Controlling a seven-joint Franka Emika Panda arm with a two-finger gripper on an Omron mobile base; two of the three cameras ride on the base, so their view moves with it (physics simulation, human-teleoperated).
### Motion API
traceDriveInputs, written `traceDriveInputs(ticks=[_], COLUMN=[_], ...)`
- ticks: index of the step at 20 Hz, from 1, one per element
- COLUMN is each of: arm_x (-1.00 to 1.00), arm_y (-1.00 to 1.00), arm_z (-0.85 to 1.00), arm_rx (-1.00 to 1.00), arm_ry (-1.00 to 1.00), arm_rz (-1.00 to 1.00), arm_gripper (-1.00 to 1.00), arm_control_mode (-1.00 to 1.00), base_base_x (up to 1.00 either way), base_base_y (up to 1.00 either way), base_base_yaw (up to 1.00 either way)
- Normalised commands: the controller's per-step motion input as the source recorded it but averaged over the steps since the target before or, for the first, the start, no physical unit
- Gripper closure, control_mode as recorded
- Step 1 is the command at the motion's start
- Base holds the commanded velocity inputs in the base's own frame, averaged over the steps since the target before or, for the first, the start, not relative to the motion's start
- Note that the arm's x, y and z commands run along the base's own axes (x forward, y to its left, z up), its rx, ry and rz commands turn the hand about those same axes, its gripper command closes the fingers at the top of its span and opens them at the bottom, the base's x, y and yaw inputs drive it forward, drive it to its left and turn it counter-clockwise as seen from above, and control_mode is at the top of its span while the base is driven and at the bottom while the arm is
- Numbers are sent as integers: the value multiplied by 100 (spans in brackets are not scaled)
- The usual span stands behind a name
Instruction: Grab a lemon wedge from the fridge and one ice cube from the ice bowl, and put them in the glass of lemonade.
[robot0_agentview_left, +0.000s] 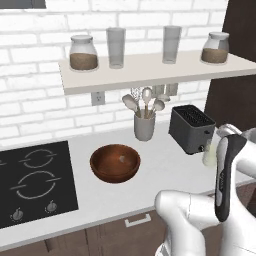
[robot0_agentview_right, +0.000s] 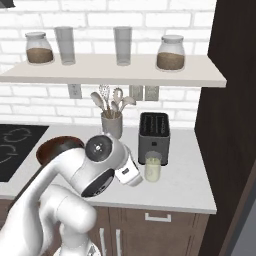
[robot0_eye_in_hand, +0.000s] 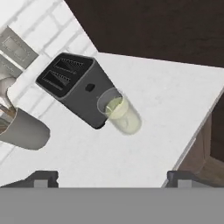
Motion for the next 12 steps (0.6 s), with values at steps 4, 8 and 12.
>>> traceDriveInputs(ticks=[4, 8, 12], arm_x=[-21, -27, -27], arm_y=[97, 100, 87], arm_z=[0, 0, 0], arm_rx=[-4, -11, -18], arm_ry=[13, 17, 24], arm_rz=[40, 40, 20], arm_gripper=[-100, -100, -100], arm_control_mode=[-100, -100, -100], base_base_x=[0, 0, 0], base_base_y=[0, 0, 0], base_base_yaw=[0, 0, 0])
